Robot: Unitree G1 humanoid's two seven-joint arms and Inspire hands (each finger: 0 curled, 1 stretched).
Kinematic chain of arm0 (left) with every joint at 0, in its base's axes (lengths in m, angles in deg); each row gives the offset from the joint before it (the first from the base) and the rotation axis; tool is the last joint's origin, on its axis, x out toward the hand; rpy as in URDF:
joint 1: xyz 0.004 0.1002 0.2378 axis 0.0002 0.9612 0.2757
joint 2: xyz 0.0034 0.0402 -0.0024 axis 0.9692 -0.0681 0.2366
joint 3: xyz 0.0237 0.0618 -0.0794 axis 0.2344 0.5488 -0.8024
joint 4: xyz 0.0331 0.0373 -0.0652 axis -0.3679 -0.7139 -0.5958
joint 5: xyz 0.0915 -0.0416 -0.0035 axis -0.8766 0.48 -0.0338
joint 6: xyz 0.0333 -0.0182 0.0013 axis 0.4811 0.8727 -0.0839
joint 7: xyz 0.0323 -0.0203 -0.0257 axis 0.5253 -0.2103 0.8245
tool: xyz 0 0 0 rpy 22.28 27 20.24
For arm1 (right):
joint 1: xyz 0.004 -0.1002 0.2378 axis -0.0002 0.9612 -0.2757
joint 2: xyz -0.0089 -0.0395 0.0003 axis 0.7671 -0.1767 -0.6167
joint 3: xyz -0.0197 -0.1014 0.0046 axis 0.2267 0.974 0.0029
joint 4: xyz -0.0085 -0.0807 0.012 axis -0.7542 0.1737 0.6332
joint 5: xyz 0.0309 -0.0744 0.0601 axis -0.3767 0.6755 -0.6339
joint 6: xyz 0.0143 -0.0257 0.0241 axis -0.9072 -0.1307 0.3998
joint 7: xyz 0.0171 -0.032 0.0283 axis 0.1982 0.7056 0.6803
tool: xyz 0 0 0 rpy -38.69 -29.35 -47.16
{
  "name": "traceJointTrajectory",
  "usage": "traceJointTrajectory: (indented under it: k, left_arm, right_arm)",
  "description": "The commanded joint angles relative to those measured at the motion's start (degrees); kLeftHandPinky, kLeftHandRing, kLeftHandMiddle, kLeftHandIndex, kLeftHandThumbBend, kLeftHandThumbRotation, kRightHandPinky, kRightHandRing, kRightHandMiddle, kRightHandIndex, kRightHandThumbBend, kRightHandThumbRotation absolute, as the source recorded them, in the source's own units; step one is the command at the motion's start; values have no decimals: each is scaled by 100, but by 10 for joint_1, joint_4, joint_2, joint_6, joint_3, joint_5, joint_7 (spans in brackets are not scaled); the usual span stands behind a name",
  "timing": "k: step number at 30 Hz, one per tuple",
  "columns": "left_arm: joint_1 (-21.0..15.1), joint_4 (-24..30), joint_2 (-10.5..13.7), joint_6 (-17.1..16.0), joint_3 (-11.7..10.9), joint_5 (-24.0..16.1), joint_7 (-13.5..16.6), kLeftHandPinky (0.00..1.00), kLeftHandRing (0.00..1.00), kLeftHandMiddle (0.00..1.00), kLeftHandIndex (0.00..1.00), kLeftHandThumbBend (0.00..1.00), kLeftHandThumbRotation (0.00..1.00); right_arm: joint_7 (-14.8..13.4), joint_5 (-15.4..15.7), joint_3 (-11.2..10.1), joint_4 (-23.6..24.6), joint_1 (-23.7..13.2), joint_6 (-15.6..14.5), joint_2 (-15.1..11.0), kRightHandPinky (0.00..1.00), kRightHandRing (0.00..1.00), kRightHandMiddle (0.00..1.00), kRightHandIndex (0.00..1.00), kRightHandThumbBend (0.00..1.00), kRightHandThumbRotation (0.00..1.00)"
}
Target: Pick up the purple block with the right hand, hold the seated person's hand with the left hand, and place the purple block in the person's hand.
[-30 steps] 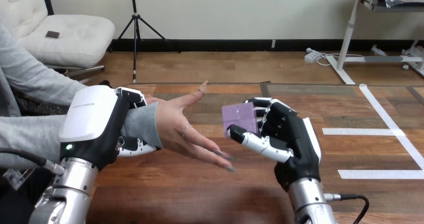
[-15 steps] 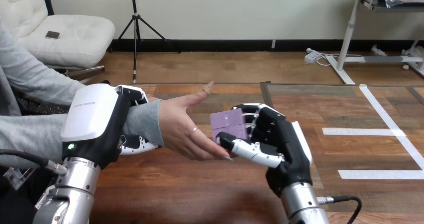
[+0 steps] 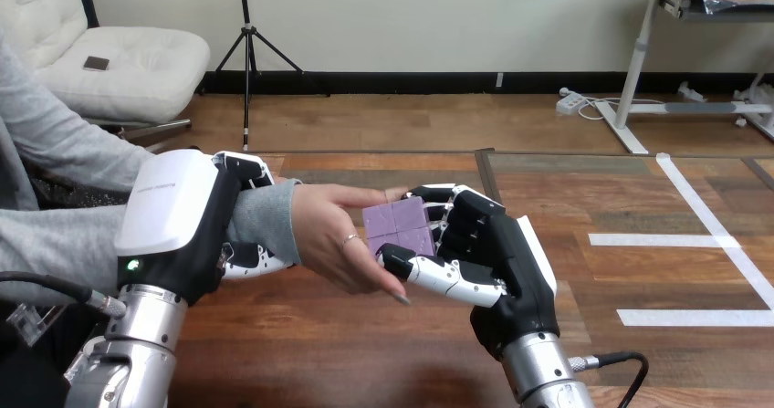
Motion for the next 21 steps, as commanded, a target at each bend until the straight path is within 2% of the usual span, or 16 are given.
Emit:
traceJointTrajectory:
  k: [1,7,21]
  left_arm:
    - [-68,43,-19,-13,-2,6,26,15,22,28,29,77,0]
    - [-68,36,-26,-17,1,14,20,16,23,29,30,78,0]
    - [-64,30,-34,-14,7,15,12,17,24,30,32,79,0]
  right_arm:
    - [7,-9,13,43,-8,0,35,30,34,40,43,82,0]
    - [6,-11,26,68,4,-6,37,30,34,40,43,83,0]
    - [12,-25,40,96,17,-5,42,29,34,39,43,85,0]
